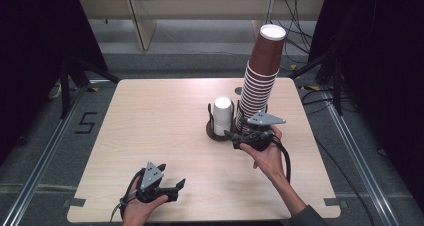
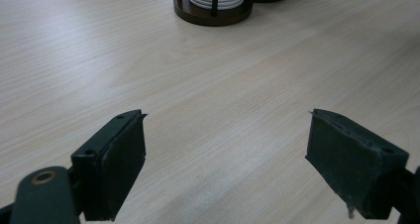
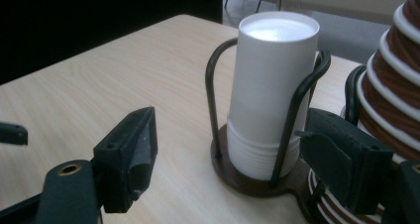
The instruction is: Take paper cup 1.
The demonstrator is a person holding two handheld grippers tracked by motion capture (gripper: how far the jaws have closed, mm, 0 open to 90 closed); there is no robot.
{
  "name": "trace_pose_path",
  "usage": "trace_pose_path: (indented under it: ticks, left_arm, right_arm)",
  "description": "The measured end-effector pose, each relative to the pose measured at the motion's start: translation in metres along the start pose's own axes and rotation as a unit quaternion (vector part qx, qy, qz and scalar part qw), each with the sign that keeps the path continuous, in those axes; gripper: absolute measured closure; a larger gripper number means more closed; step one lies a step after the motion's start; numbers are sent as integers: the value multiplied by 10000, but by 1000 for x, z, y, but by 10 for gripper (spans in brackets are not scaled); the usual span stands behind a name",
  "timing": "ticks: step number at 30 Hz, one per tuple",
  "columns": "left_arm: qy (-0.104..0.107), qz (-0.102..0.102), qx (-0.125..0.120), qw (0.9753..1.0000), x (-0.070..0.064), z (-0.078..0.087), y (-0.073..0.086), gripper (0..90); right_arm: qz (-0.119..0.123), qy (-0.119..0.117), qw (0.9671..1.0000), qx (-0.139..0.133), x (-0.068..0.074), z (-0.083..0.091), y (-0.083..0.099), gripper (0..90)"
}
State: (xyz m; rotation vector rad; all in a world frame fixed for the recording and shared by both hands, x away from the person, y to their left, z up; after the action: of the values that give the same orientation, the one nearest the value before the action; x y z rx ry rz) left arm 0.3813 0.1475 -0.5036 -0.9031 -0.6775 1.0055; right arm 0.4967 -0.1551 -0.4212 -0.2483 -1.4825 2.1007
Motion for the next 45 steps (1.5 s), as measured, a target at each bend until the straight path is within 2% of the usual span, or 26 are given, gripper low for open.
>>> trace_pose_path:
  ticks: [4, 7, 9, 12, 15, 17, 19, 21, 22, 23, 26, 27, 29, 32, 33, 36, 40, 41, 43, 44, 45]
  left_arm:
    - [-31, -11, 18, 10000, 0, 1, -1, 150]
    - [-31, -12, 12, 10000, 0, 1, -1, 150]
    - [-32, -7, 18, 10000, 0, 1, 0, 150]
    - [-21, 17, -7, 10000, 0, 1, -1, 150]
    - [-22, 21, -3, 10000, 0, 1, -1, 150]
    - [-16, 8, 0, 10000, 0, 1, -1, 150]
    - [-12, -13, 25, 10000, 0, 1, 0, 150]
    - [-8, -20, 32, 10000, 0, 1, 0, 150]
    - [-3, -26, 30, 10000, 0, 1, -1, 150]
    - [0, -31, 34, 10000, 0, 1, 0, 150]
    - [10, 29, 2, 10000, -2, 1, -1, 150]
    - [25, 28, -10, 10000, -2, 0, -1, 150]
    - [12, -16, 17, 10000, -1, 1, -1, 150]
    - [37, 18, -41, 10000, -1, 1, -1, 150]
    - [32, 37, -33, 10000, -1, 1, -1, 150]
    - [51, 42, -50, 10000, -2, 1, -1, 150]
    - [63, 35, -47, 10000, -2, 1, -1, 150]
    - [55, 29, -43, 10000, -2, 2, -1, 149]
    - [52, 35, -48, 10000, -2, 2, -1, 150]
    - [53, 31, -46, 10000, -1, 2, -1, 150]
    - [46, 44, -51, 10000, -1, 2, -1, 150]
  right_arm:
    - [-19, -39, 10000, -36, -1, -5, -6, 234]
    - [74, 115, 9999, -71, -5, -11, -12, 239]
    - [38, 73, 9999, -113, -5, -14, -14, 239]
    - [40, 207, 9997, -90, -9, -20, -17, 246]
    - [-81, 273, 9995, -127, -10, -27, -20, 245]
    - [11, 324, 9994, -146, -14, -31, -23, 246]
    - [-50, 542, 9984, -168, -17, -35, -28, 248]
    - [-94, 529, 9984, -151, -18, -37, -30, 247]
    - [19, 644, 9979, -106, -20, -38, -31, 247]
    - [-26, 612, 9980, -169, -21, -41, -32, 247]
    - [-37, 699, 9975, -138, -22, -46, -35, 247]
    - [-8, 797, 9967, -121, -23, -50, -36, 246]
    - [-38, 793, 9968, -107, -23, -52, -36, 245]
    - [3, 873, 9961, -87, -24, -57, -38, 244]
    - [-51, 860, 9962, -91, -25, -59, -39, 254]
    - [92, 1018, 9948, -14, -25, -62, -40, 259]
    - [131, 1111, 9937, 42, -25, -69, -41, 253]
    - [102, 1167, 9931, 37, -25, -70, -41, 252]
    - [80, 1126, 9936, 43, -25, -73, -42, 257]
    - [92, 1199, 9927, 50, -26, -72, -42, 263]
    - [-66, 1225, 9924, 82, -25, -74, -41, 268]
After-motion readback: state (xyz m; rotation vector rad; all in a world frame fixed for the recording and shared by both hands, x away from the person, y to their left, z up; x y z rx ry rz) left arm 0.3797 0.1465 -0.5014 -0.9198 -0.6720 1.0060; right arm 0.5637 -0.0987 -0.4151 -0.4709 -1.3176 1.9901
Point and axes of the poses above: each handheld gripper's, and its own axes: z roughly backward along the jaws, y roughly out of its underside, x roughly to its left, the point moved 2 cm from there along -z, roughly forward along the jaws, and after that the axes turned 15 degrees about -y, right-handed, at the moved point
